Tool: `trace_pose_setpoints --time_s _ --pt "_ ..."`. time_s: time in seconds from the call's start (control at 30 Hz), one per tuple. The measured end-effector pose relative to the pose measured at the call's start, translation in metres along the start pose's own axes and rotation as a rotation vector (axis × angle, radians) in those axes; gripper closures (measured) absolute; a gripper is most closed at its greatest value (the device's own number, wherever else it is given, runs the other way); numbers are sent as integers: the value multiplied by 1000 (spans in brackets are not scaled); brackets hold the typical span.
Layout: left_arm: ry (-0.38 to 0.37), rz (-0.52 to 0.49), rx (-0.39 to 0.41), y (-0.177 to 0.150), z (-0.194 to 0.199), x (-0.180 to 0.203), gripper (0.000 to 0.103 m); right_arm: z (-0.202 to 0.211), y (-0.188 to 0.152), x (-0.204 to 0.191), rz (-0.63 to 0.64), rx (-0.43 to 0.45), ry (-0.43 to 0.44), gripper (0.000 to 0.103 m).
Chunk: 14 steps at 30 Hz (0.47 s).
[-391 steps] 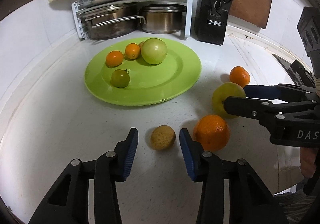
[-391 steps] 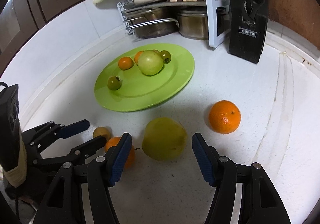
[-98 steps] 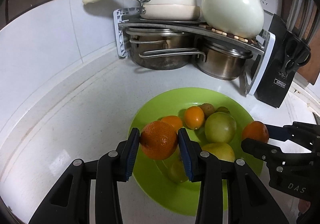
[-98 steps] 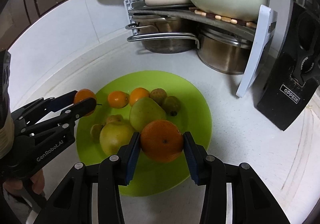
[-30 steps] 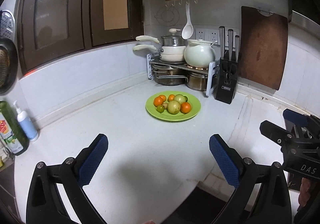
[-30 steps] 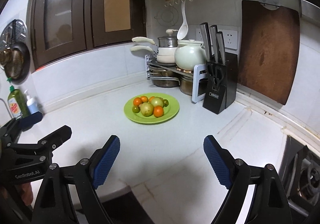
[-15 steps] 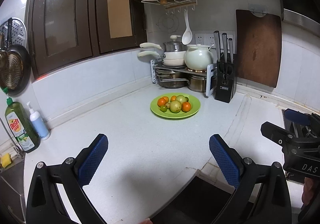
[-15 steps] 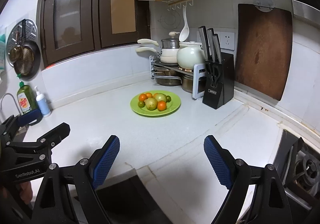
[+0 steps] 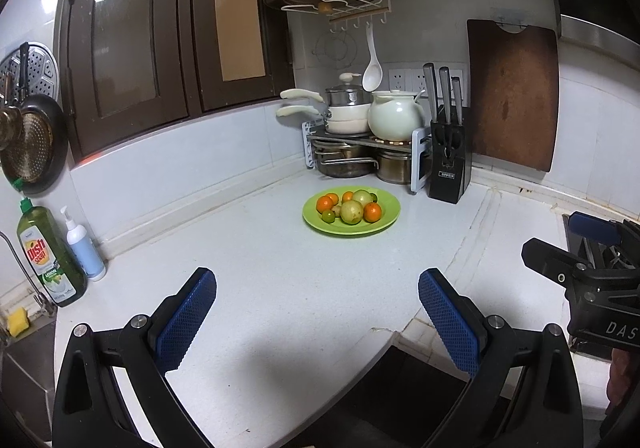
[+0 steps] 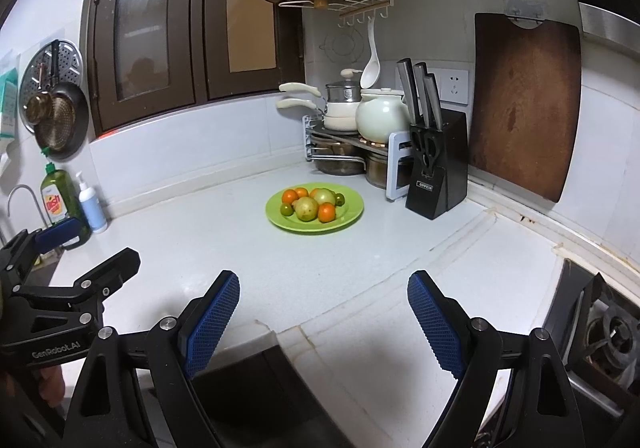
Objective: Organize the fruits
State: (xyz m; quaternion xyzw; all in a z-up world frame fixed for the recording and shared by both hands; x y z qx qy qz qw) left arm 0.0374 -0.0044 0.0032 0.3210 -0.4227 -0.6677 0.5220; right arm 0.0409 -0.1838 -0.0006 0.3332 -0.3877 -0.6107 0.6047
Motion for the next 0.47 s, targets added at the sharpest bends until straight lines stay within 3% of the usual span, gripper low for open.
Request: trace_pose_setpoints --time_s 0.47 --pt "7 9 25 2 4 -2 0 1 -1 -4 3 0 12 16"
Point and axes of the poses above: each gripper's, at about its wrist camera, not at the fingertips, and z roughly against the way its jaws point, x to its right, y to its top, the point moved 6 cm from there along -z, roughly the way its jaws point, and after that the axes turned 12 degrees about -y, right-handed, at the moved point
